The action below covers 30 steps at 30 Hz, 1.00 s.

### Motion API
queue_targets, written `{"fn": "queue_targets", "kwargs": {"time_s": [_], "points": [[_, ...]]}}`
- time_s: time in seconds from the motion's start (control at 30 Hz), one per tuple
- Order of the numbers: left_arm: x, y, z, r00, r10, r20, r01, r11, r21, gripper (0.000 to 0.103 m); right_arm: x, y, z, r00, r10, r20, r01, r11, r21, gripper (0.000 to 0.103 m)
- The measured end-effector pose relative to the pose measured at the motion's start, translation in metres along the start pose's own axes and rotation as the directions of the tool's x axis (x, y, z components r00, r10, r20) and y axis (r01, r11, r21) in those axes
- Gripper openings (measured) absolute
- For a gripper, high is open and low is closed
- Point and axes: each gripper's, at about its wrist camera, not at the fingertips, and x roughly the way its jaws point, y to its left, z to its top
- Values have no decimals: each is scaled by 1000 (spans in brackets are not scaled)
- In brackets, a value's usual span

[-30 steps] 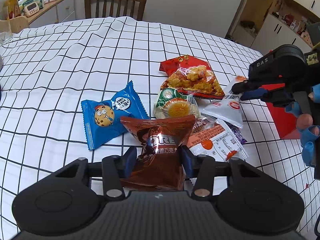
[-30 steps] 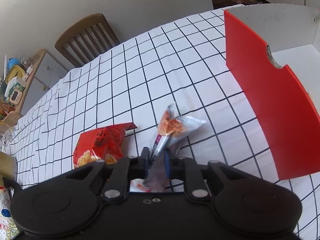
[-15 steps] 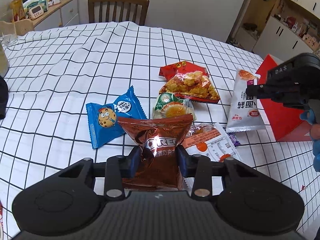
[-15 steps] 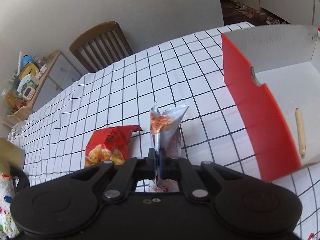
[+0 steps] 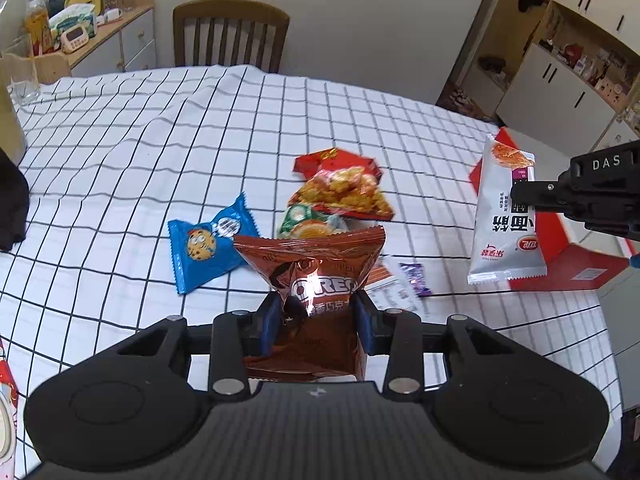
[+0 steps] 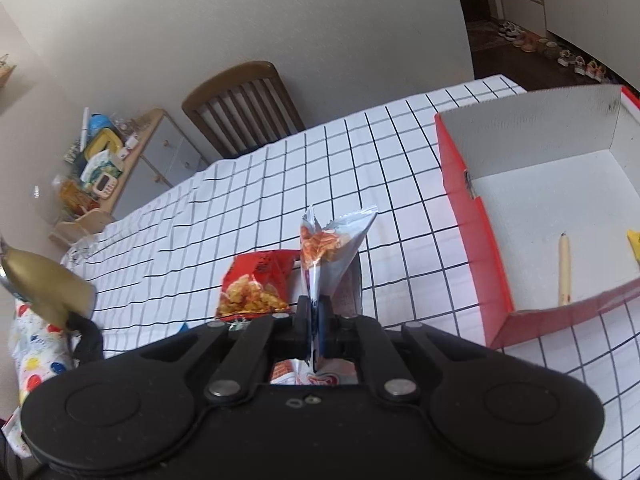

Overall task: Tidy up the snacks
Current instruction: 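Carry the Oreo bag and white packet with both tools over the shoebox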

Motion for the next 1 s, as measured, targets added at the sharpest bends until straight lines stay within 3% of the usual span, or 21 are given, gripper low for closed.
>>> {"fn": "queue_targets", "kwargs": {"time_s": [0.47, 1.0], "points": [[-35, -52, 18, 996, -58, 62, 54, 997, 62, 38, -67, -22, 12, 997, 46, 54, -44, 998, -48, 2], [-38, -146, 57, 984, -132, 123, 110, 979, 171, 38, -111, -86, 43, 994, 5, 111, 2, 998, -58, 2]]}}
